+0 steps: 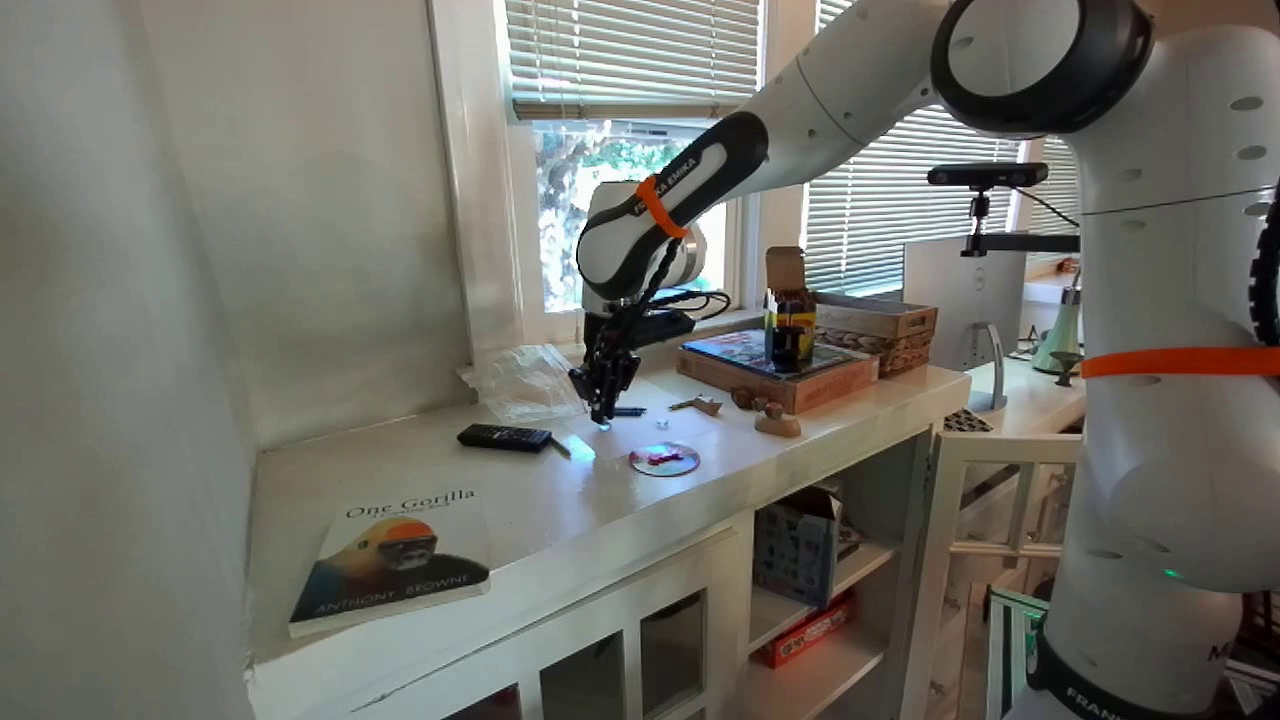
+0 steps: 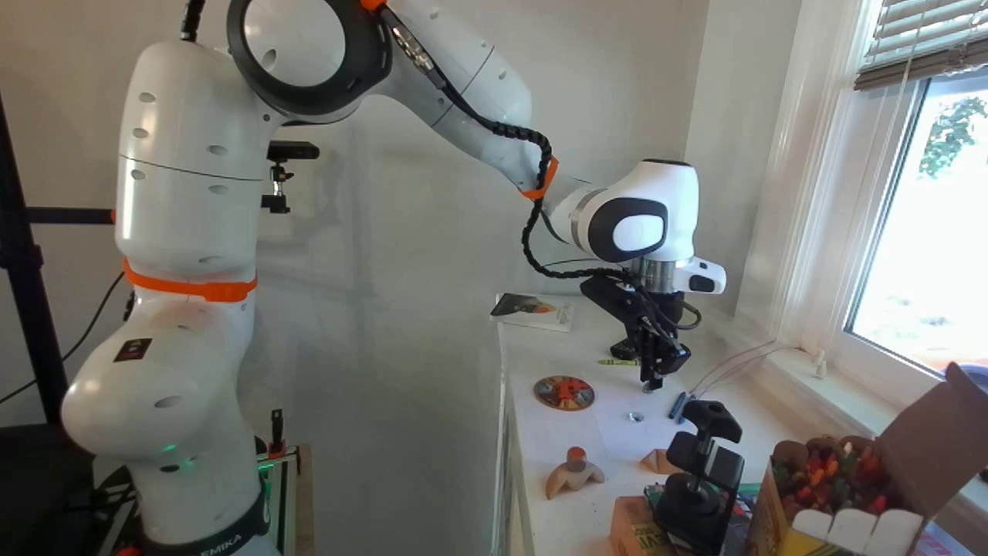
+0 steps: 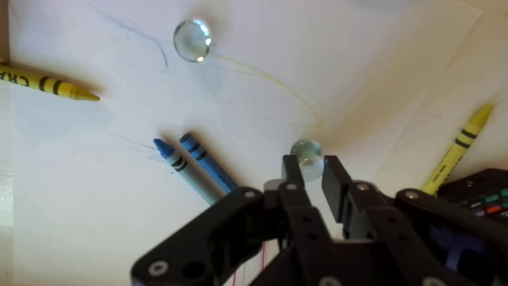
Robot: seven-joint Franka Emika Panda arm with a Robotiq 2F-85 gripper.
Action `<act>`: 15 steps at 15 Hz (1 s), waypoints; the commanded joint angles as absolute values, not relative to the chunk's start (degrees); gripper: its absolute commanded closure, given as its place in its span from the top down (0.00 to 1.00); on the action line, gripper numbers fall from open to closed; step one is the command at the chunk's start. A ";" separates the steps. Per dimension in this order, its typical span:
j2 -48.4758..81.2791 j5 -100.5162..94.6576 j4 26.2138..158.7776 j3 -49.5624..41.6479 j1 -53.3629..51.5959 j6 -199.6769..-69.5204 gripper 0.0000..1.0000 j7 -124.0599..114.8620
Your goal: Move one clear object to the left.
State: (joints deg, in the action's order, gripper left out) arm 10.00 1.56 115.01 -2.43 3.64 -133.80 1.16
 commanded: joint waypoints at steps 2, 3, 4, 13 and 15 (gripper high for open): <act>9.96 2.41 115.03 -2.40 3.61 -133.25 0.05 1.35; 9.96 2.31 115.06 -2.45 3.62 -133.23 0.05 1.28; 9.92 2.33 115.09 -2.46 3.63 -133.19 0.05 1.27; 9.47 1.57 115.01 -2.61 3.47 -131.72 0.05 0.44; 9.40 1.42 115.04 -2.64 3.44 -131.64 0.05 0.37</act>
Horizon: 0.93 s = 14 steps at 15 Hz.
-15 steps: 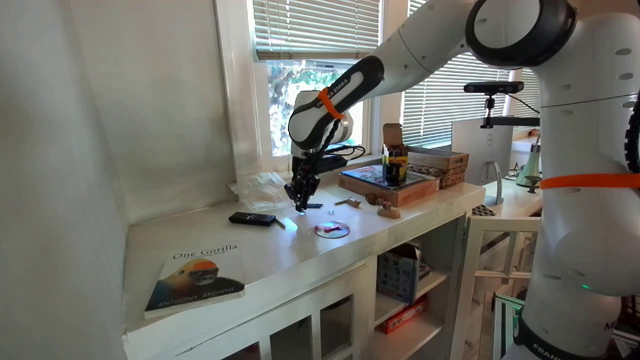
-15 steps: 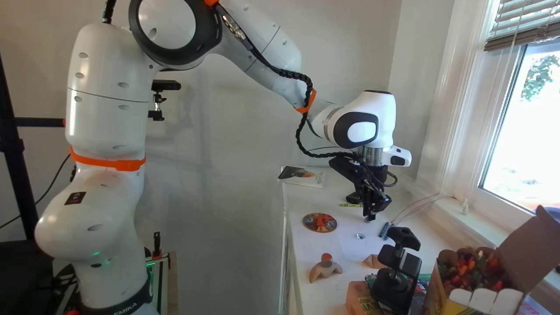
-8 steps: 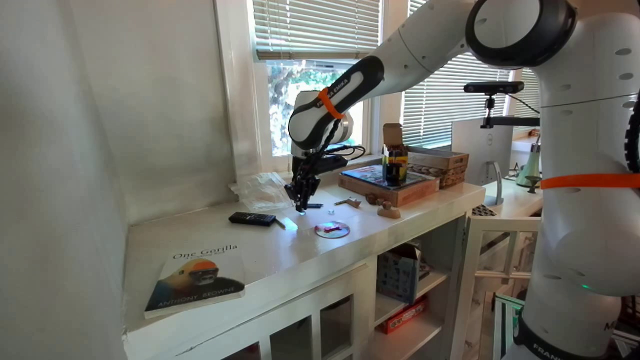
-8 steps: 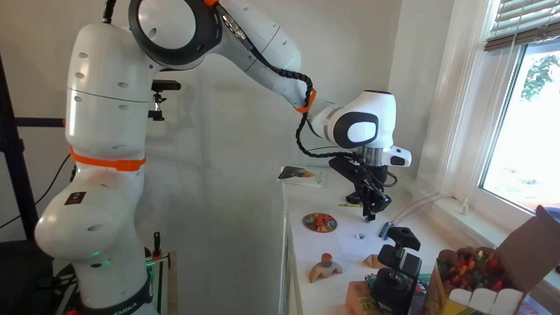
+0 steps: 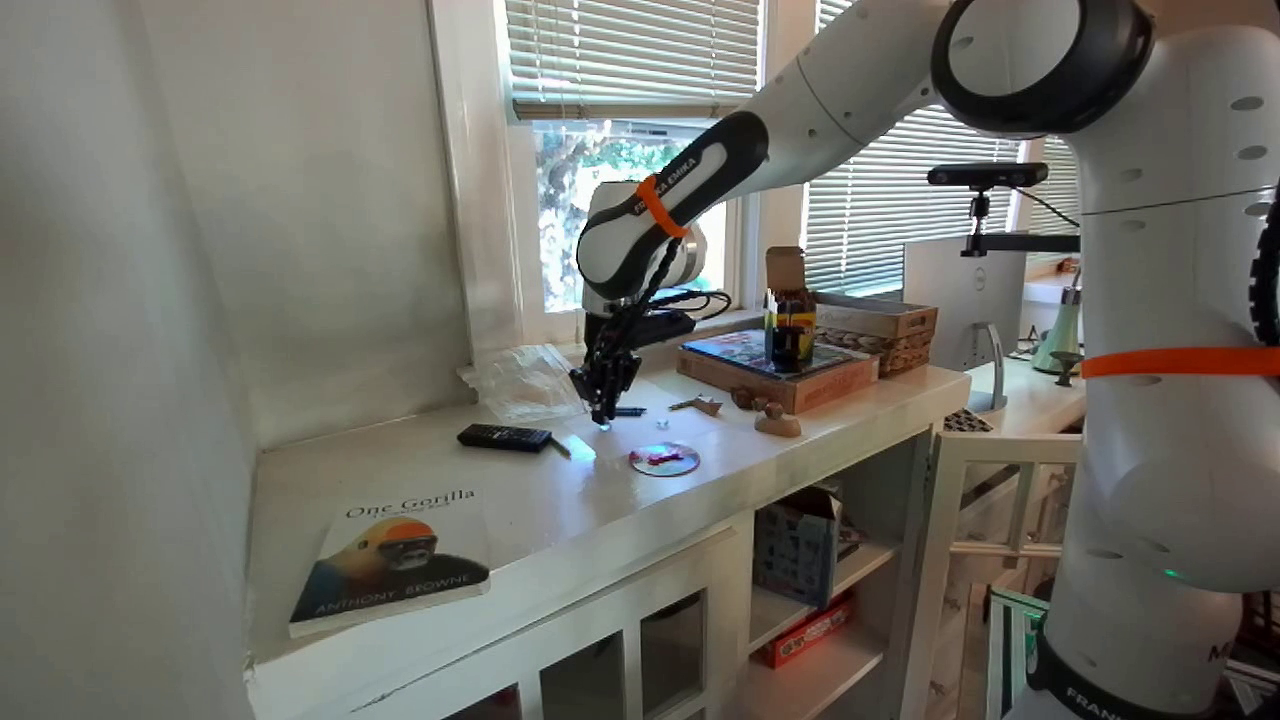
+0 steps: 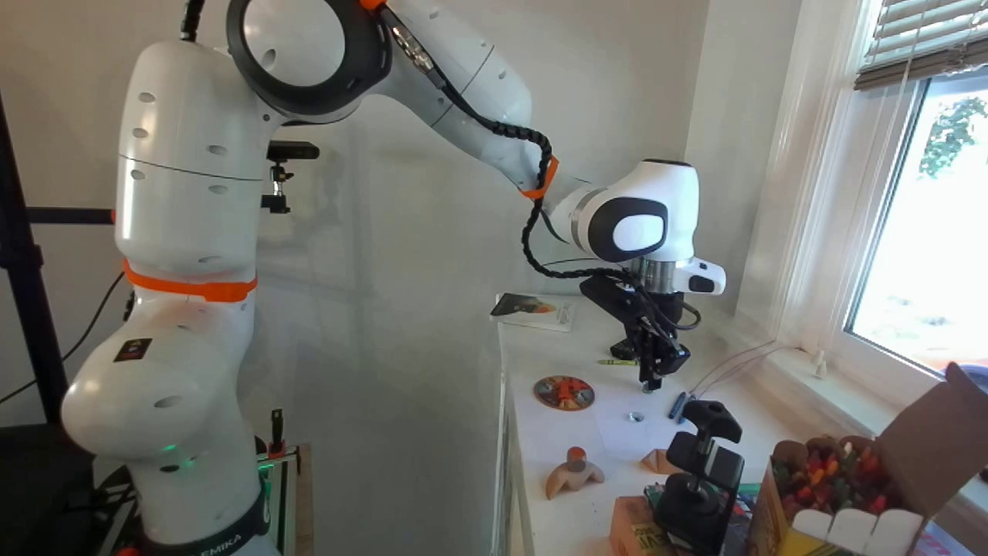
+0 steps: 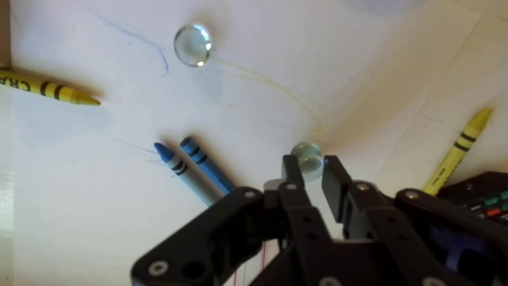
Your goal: Move one clear object to the left.
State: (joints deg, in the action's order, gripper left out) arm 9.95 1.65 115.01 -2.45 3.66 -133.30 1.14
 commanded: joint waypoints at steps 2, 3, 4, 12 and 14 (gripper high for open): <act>9.29 1.52 115.11 -2.61 3.43 -131.61 0.05 0.40; 9.12 1.64 115.21 -2.57 3.41 -131.77 0.05 0.39; 8.87 1.59 115.27 -2.56 3.37 -131.68 0.05 0.28; 8.08 1.43 115.45 -2.77 3.45 -130.82 0.05 -0.31; 8.13 1.42 115.40 -2.80 3.43 -130.29 0.05 -0.44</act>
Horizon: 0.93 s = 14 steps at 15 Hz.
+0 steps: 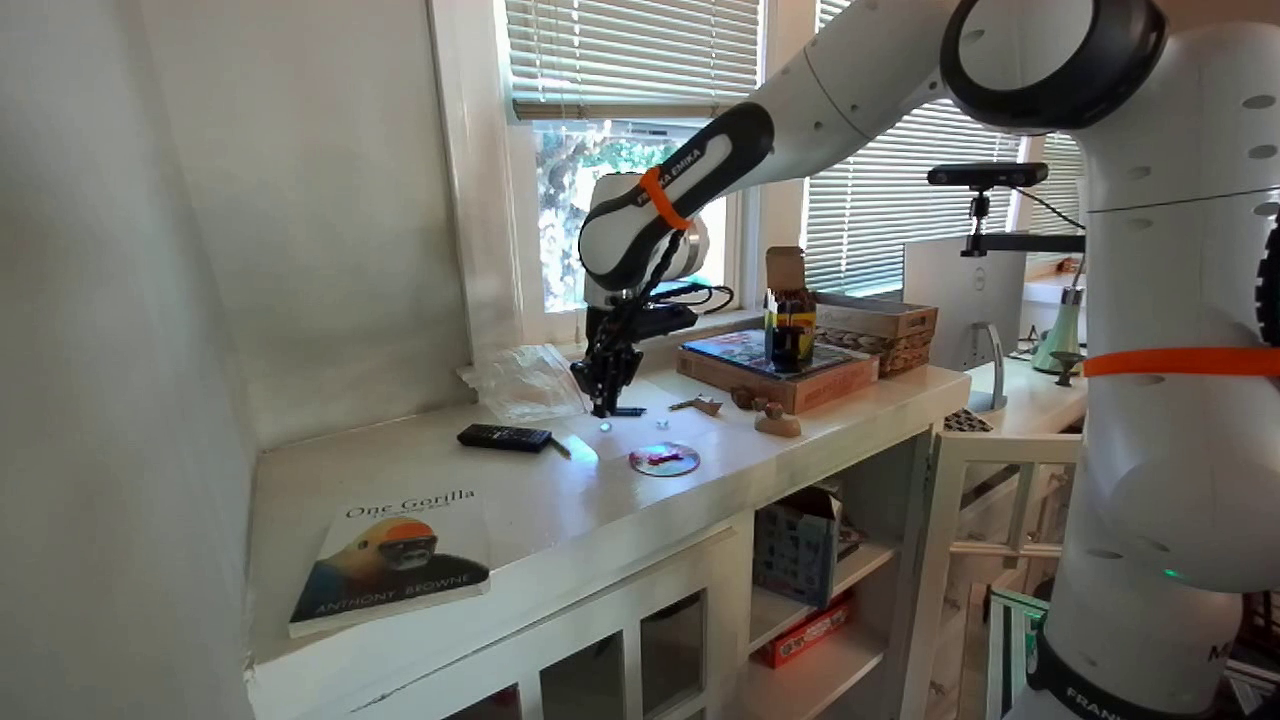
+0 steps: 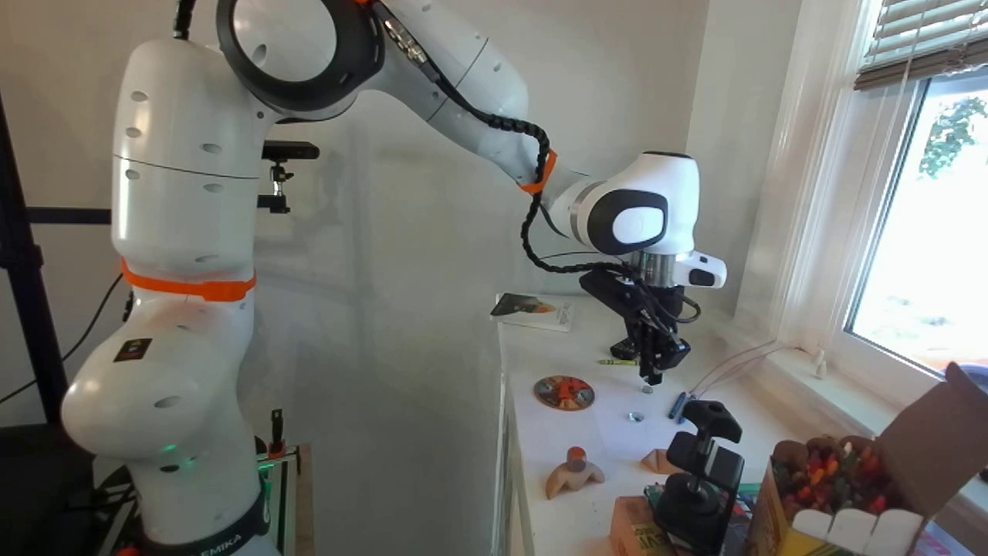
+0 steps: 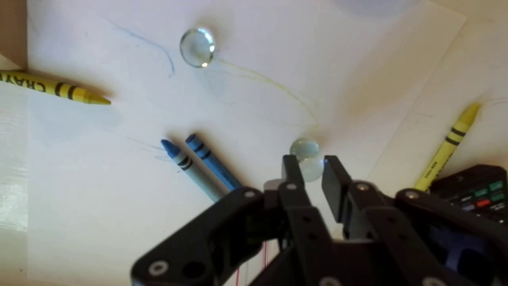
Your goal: Move one clear object to the left.
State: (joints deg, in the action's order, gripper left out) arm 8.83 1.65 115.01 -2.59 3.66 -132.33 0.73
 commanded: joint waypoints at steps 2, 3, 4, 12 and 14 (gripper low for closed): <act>8.11 1.22 115.41 -2.80 3.37 -129.66 0.05 -0.60; 8.11 1.30 115.37 -2.78 3.38 -129.34 0.05 -0.67; 8.12 1.42 115.33 -2.76 3.40 -129.23 0.05 -0.60; 8.45 1.86 115.50 -2.75 3.57 -130.30 0.05 0.00; 8.52 1.92 115.56 -2.76 3.63 -130.56 0.05 0.23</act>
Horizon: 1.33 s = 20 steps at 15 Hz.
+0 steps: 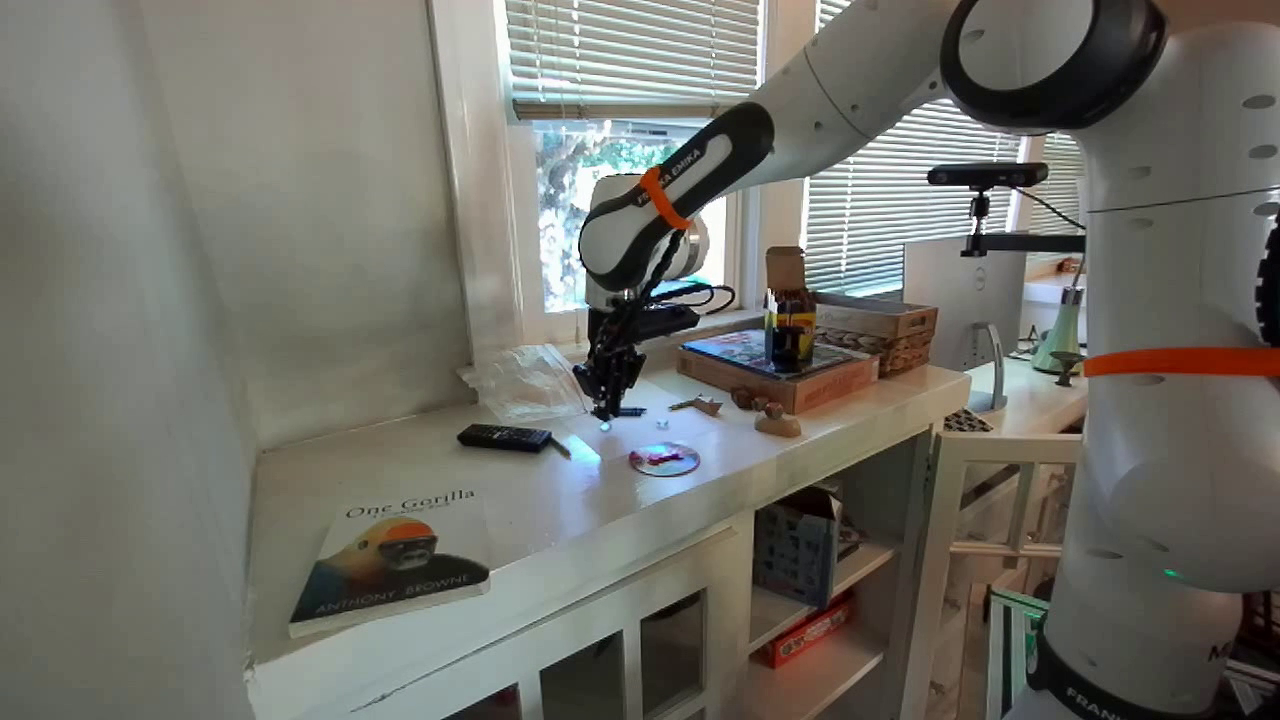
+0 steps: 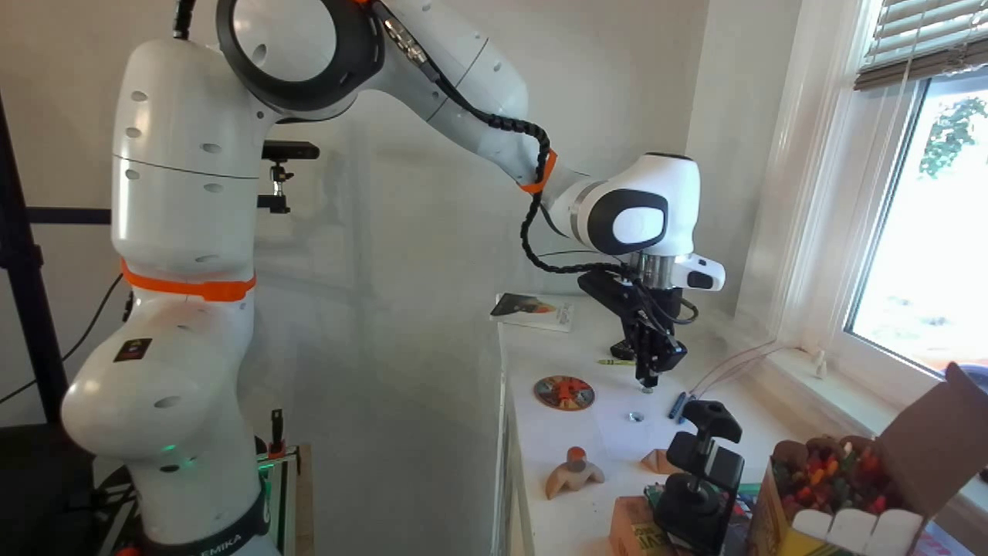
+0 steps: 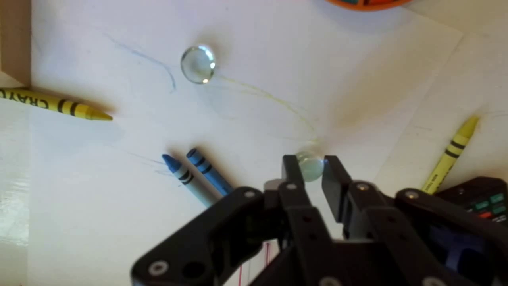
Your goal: Move one clear object to the left.
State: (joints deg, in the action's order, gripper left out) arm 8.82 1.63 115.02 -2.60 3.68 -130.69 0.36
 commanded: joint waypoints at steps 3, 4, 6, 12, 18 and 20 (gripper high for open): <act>8.60 2.51 115.74 -2.71 3.76 -131.34 0.05 0.58; 8.62 2.47 115.73 -2.71 3.76 -131.29 0.05 0.62; 8.62 2.45 115.77 -2.71 3.76 -131.13 0.05 0.66; 8.59 2.84 116.44 -2.61 3.85 -132.92 0.05 1.46; 8.53 3.73 116.62 -2.52 3.92 -134.60 0.05 1.91; 8.58 3.87 116.59 -2.55 3.93 -134.54 0.05 2.03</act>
